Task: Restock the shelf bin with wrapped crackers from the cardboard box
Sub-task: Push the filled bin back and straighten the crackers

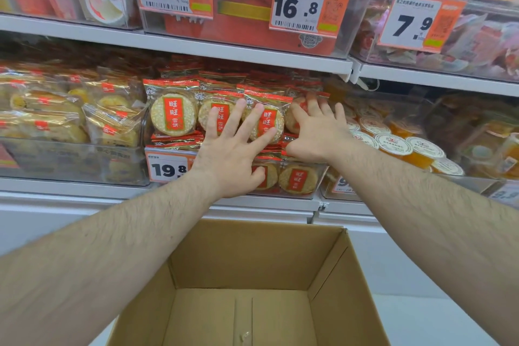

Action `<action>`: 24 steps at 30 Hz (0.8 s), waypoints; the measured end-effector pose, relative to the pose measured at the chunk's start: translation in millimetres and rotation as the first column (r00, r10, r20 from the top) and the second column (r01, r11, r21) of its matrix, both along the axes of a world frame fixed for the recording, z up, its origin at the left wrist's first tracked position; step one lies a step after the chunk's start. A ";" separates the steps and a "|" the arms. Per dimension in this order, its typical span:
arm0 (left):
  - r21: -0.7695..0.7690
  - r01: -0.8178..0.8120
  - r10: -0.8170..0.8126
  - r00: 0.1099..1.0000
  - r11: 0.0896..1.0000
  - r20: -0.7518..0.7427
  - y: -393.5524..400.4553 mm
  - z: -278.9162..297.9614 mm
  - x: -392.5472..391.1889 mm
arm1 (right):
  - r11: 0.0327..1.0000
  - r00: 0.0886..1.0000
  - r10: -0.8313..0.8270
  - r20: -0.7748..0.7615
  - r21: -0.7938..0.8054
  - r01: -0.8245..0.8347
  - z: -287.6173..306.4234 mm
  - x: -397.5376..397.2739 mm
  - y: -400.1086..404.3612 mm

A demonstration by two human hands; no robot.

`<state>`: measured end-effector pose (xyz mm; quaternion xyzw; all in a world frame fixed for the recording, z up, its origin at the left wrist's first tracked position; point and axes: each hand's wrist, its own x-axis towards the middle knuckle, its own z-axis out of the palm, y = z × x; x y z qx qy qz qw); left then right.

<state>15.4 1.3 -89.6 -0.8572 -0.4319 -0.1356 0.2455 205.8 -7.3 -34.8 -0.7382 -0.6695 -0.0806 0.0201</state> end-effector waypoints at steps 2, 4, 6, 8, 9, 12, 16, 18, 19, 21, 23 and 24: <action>-0.011 -0.001 0.001 1.000 1.000 0.010 -4.5 3.1 -1.7 | 0.999 1.000 -0.002 -0.009 0.042 0.002 0.6 0.3 -7.5; -0.031 -0.012 0.013 1.000 0.999 0.024 -12.0 7.7 -3.5 | 0.997 1.000 0.006 -0.027 0.074 -0.004 0.3 -1.3 -18.6; -0.056 -0.025 0.028 0.999 0.998 0.043 -23.2 9.9 -5.3 | 0.993 0.998 0.018 -0.052 0.115 -0.011 -1.8 -7.4 -36.7; -0.095 -0.021 0.028 0.997 0.995 0.071 -38.7 8.7 -7.1 | 0.985 0.996 0.048 -0.070 0.172 -0.035 -7.6 -17.7 -60.1; -0.122 -0.008 0.018 0.996 0.993 0.082 -48.3 5.8 -8.2 | 0.979 0.995 0.071 -0.074 0.194 -0.056 -12.3 -23.7 -74.2; -0.196 0.056 -0.032 0.992 0.979 0.122 -79.2 -10.0 -12.4 | 0.976 0.985 0.149 -0.092 0.174 -0.131 -29.6 -41.9 -118.0; -0.326 0.095 -0.077 0.995 0.940 0.067 -118.6 -30.0 -17.2 | 0.991 0.984 0.136 -0.111 0.018 -0.135 -57.1 -59.3 -173.0; -0.397 0.113 -0.113 0.993 0.911 0.022 -136.9 -34.0 -20.3 | 0.991 0.984 0.113 -0.136 -0.059 -0.122 -68.4 -63.6 -195.3; -0.442 0.120 -0.126 0.992 0.889 0.017 -146.6 -36.2 -22.9 | 0.987 0.983 0.109 -0.146 -0.103 -0.125 -73.6 -65.5 -204.4; -0.539 0.116 -0.127 0.992 0.834 0.017 -169.7 -43.3 -30.0 | 0.970 0.981 0.099 -0.165 -0.203 -0.132 -85.2 -69.7 -220.7; -0.572 0.097 -0.112 0.994 0.814 0.010 -190.6 -53.2 -38.1 | 0.953 0.980 0.111 -0.163 -0.263 -0.152 -97.9 -72.8 -232.7; -0.582 0.080 -0.102 0.995 0.809 -0.004 -198.9 -56.8 -40.9 | 0.945 0.979 0.122 -0.163 -0.281 -0.165 -103.0 -73.2 -237.0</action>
